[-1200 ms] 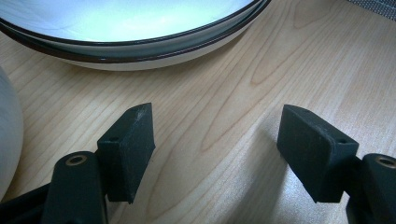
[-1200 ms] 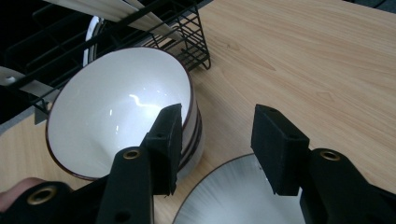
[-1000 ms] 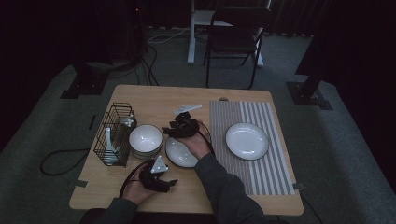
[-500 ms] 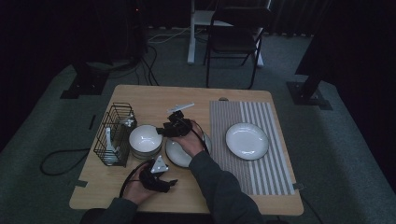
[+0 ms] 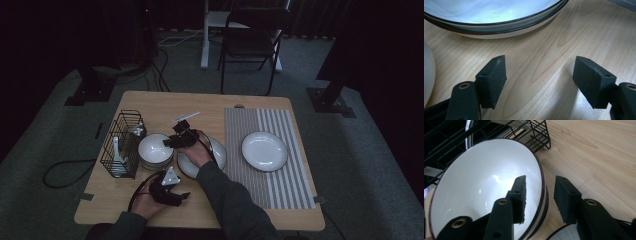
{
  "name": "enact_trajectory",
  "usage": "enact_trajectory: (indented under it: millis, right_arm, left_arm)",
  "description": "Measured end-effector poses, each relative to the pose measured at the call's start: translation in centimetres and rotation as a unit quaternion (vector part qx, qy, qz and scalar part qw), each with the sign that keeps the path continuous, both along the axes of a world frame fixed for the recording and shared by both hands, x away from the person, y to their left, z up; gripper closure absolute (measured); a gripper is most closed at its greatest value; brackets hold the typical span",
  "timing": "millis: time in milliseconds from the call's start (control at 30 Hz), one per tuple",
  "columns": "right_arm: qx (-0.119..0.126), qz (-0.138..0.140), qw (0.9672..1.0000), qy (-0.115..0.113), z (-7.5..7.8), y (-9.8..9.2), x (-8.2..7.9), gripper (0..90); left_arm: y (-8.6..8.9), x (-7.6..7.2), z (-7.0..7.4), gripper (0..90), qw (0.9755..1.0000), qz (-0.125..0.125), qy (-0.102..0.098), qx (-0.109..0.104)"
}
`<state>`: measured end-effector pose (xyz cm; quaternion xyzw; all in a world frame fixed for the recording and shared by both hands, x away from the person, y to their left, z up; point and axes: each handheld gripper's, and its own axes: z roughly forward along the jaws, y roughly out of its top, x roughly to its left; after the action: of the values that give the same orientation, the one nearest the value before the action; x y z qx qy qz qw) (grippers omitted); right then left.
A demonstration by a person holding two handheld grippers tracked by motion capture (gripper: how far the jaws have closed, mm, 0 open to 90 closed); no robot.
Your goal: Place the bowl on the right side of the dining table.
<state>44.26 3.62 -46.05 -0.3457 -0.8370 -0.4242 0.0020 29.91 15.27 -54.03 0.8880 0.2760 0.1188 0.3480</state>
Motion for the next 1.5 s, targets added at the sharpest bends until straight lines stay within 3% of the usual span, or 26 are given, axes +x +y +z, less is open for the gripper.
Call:
enact_trajectory:
  millis: [767,1233,1500]
  right_arm:
    - [-0.020,0.001,0.9994,0.029,-1.2,0.9,0.4,72.7]
    - [-0.032,-0.016,0.9992,0.017,-1.1,1.2,0.2,79.7]
    - [-0.026,-0.021,0.9991,0.027,-1.2,1.1,0.3,80.4]
  left_arm:
    - [0.0,0.1,0.0,27.5,1.0000,-0.003,-0.001,0.001]
    - [0.0,0.1,0.0,27.5,1.0000,-0.002,-0.001,-0.001]
    - [0.0,0.1,0.0,27.5,1.0000,-0.002,-0.001,-0.001]
